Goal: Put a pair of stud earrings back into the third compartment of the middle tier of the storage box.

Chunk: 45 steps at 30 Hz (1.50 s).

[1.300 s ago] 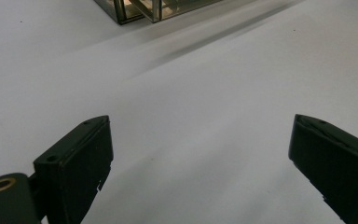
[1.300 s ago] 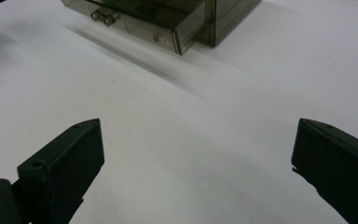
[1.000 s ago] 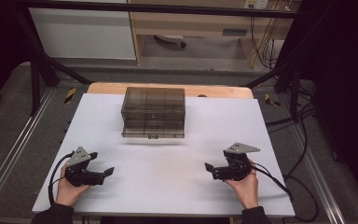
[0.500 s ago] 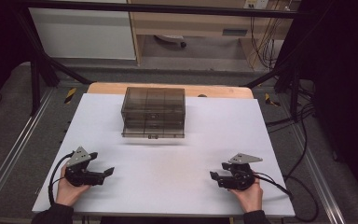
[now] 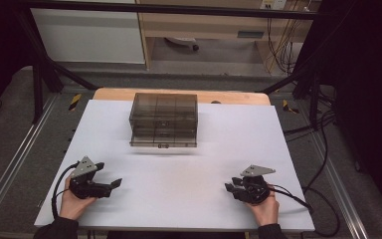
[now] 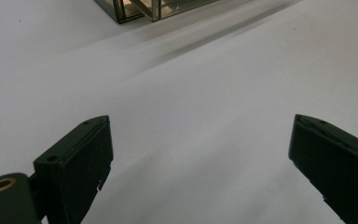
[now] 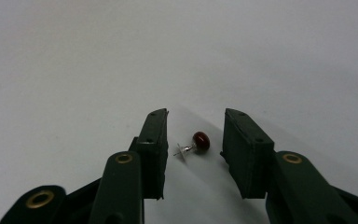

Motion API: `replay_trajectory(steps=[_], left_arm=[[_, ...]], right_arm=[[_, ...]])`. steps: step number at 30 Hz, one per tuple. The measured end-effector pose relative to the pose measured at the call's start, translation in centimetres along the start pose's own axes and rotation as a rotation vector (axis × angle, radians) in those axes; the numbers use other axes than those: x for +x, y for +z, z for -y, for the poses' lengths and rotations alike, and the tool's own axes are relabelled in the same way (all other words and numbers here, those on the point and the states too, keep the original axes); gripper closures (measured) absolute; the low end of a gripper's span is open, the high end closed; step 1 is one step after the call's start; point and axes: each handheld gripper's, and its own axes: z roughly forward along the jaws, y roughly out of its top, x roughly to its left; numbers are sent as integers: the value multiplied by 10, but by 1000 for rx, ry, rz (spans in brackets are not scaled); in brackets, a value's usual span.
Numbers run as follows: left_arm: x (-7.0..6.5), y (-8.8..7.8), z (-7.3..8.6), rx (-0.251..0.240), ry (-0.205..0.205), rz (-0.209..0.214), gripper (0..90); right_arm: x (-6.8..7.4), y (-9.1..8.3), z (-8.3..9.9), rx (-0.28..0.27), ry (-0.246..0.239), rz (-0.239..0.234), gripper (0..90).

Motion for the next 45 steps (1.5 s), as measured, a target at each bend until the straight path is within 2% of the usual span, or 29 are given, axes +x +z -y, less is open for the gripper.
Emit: replay_trajectory(steps=[13, 30, 38, 45], left_arm=[[0, 0, 0, 0, 0, -1, 60], [0, 0, 0, 0, 0, -1, 60], [0, 0, 0, 0, 0, -2, 60], [0, -1, 0, 0, 0, -2, 60]], right_arm=[[0, 2, 1, 21, -7, 4, 724], [-2, 2, 0, 27, 18, 2, 737], [-2, -3, -3, 5, 36, -17, 741], [0, -8, -10, -20, 21, -27, 743]])
